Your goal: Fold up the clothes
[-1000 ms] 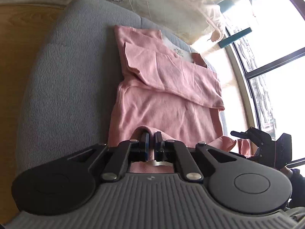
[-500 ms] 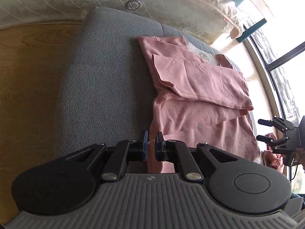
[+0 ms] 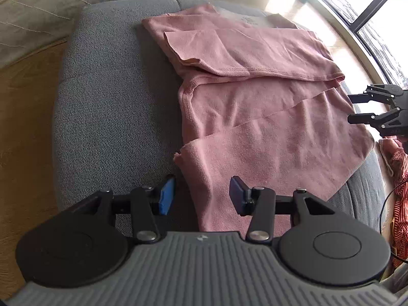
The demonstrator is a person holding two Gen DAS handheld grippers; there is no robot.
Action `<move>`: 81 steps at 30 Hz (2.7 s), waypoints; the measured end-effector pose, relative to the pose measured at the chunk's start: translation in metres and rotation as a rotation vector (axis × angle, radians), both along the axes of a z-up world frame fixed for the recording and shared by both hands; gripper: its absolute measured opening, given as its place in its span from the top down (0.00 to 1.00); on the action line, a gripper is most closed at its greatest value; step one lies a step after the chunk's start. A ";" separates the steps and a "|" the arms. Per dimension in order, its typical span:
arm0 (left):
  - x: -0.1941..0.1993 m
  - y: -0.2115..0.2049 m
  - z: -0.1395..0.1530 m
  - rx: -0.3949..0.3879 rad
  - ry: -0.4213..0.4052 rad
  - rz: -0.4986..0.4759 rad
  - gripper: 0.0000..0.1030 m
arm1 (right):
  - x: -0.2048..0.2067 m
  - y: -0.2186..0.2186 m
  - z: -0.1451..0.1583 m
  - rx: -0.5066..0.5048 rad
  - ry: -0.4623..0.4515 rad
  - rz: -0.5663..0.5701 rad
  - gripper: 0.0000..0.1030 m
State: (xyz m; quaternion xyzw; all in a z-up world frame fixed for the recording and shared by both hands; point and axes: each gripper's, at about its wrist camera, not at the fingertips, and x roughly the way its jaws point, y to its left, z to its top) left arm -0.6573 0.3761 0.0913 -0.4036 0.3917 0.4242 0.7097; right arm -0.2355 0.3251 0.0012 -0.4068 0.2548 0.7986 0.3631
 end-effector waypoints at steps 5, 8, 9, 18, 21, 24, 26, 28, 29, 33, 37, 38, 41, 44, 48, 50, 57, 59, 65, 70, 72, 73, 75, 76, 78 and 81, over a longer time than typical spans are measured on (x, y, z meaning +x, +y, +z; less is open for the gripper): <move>0.000 0.008 0.000 0.030 0.029 -0.002 0.72 | -0.003 0.003 -0.009 -0.021 0.008 -0.014 0.54; 0.002 0.008 0.002 0.045 0.013 -0.031 0.86 | -0.001 0.003 -0.009 -0.015 -0.004 -0.026 0.82; 0.003 0.007 0.003 0.050 0.014 -0.039 0.87 | 0.000 0.003 -0.008 -0.014 -0.008 -0.027 0.89; 0.001 0.015 0.042 0.179 -0.050 0.017 0.91 | 0.016 -0.004 0.038 0.001 0.134 -0.113 0.95; 0.003 0.026 0.058 0.239 -0.051 0.020 0.91 | 0.016 -0.004 0.058 0.060 0.153 -0.113 0.95; 0.005 0.040 0.076 0.308 -0.047 0.023 0.91 | 0.013 0.004 0.073 0.122 0.145 -0.113 0.95; 0.008 0.053 0.090 0.369 -0.038 0.012 0.91 | 0.013 0.011 0.079 0.146 0.140 -0.129 0.95; 0.014 0.066 0.099 0.417 -0.023 -0.007 0.91 | 0.014 0.021 0.082 0.171 0.133 -0.145 0.95; 0.020 0.074 0.103 0.440 -0.011 -0.019 0.91 | 0.013 0.028 0.083 0.185 0.119 -0.147 0.95; 0.042 0.108 0.104 0.483 0.035 -0.066 0.91 | 0.012 0.057 0.080 0.256 0.071 -0.169 0.95; 0.056 0.147 0.087 0.487 0.089 -0.078 0.91 | 0.011 0.094 0.061 0.246 0.052 -0.227 0.95; 0.056 0.156 0.080 0.472 0.095 -0.069 0.91 | 0.011 0.102 0.056 0.243 0.047 -0.237 0.95; 0.055 0.175 0.060 0.420 0.134 -0.059 0.90 | 0.009 0.124 0.036 0.212 0.027 -0.266 0.95; 0.041 0.182 0.036 0.390 0.206 -0.052 0.90 | 0.009 0.142 0.016 0.203 -0.033 -0.293 0.92; 0.015 0.184 0.026 0.369 0.246 0.000 0.90 | 0.029 0.144 0.013 0.206 -0.033 -0.371 0.73; 0.006 0.184 0.026 0.377 0.252 0.014 0.90 | 0.039 0.140 0.016 0.220 -0.027 -0.393 0.71; 0.041 0.168 0.038 0.419 0.131 -0.090 0.90 | 0.031 0.123 0.016 0.220 0.006 -0.348 0.66; 0.066 0.166 0.036 0.383 0.080 -0.138 0.90 | 0.016 0.117 0.014 0.222 0.023 -0.295 0.66; 0.093 0.143 0.008 0.274 0.108 -0.227 0.90 | -0.023 0.106 0.005 0.170 0.050 -0.154 0.60; 0.063 0.120 0.001 0.249 0.178 -0.211 0.90 | -0.011 0.100 -0.009 0.154 -0.032 -0.132 0.59; 0.046 0.114 0.003 0.245 0.228 -0.183 0.89 | 0.005 0.097 -0.008 0.159 -0.052 -0.152 0.59; 0.036 0.110 0.005 0.239 0.254 -0.165 0.89 | 0.011 0.094 -0.006 0.166 -0.066 -0.165 0.59; 0.011 0.100 0.013 0.213 0.258 -0.118 0.89 | 0.020 0.087 0.000 0.180 -0.097 -0.191 0.58; 0.000 0.094 0.017 0.188 0.225 -0.089 0.89 | 0.019 0.081 0.005 0.178 -0.088 -0.183 0.58; -0.020 0.083 0.023 0.118 0.110 -0.007 0.86 | 0.016 0.067 0.014 0.172 -0.066 -0.165 0.56; -0.036 0.062 0.020 0.008 -0.093 0.127 0.68 | 0.007 0.046 0.026 0.151 -0.032 -0.117 0.51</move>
